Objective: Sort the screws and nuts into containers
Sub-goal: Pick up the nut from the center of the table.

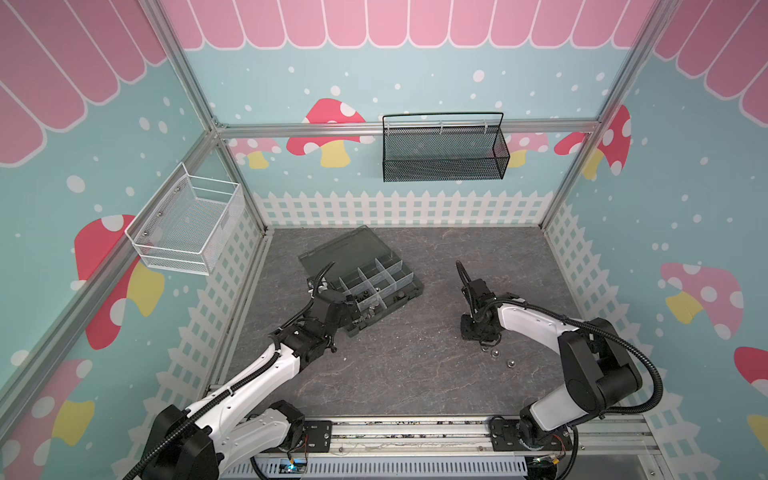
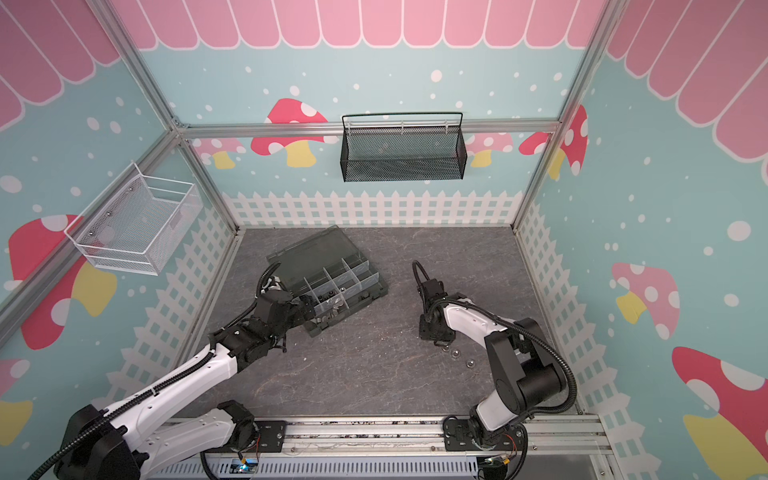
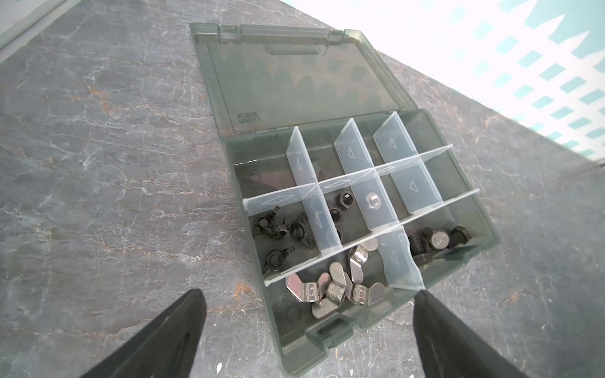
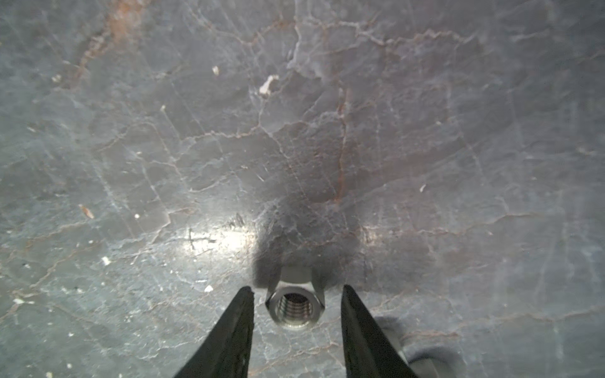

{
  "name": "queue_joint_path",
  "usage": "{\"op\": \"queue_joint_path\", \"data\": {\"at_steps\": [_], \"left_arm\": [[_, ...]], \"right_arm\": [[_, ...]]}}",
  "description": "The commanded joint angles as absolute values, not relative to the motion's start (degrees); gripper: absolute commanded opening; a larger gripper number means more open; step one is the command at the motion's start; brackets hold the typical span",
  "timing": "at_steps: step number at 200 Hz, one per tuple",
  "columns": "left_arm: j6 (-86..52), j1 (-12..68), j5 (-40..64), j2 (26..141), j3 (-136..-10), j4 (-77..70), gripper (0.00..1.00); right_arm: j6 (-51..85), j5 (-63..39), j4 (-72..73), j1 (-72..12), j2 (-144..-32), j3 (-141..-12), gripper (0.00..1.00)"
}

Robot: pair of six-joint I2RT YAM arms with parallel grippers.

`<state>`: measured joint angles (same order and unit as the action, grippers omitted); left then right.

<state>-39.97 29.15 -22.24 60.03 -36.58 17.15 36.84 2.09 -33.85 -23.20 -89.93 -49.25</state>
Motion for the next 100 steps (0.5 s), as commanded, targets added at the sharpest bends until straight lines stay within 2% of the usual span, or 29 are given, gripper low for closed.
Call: {"op": "queue_joint_path", "data": {"at_steps": [1,34,100], "left_arm": [[-43.65,28.57,-23.86,59.03,-35.1,15.57,1.0],[-45.39,28.05,-24.26,57.63,-33.03,13.81,1.0],[-45.99,26.98,-23.64,57.08,-32.22,12.92,0.99]], "right_arm": [[36.01,3.42,-34.67,-23.03,-91.22,-50.18,0.44],[35.63,3.69,-34.26,-23.02,-92.54,-49.9,0.39],[35.23,1.87,-34.04,-23.03,-91.7,-49.58,0.24]]}}
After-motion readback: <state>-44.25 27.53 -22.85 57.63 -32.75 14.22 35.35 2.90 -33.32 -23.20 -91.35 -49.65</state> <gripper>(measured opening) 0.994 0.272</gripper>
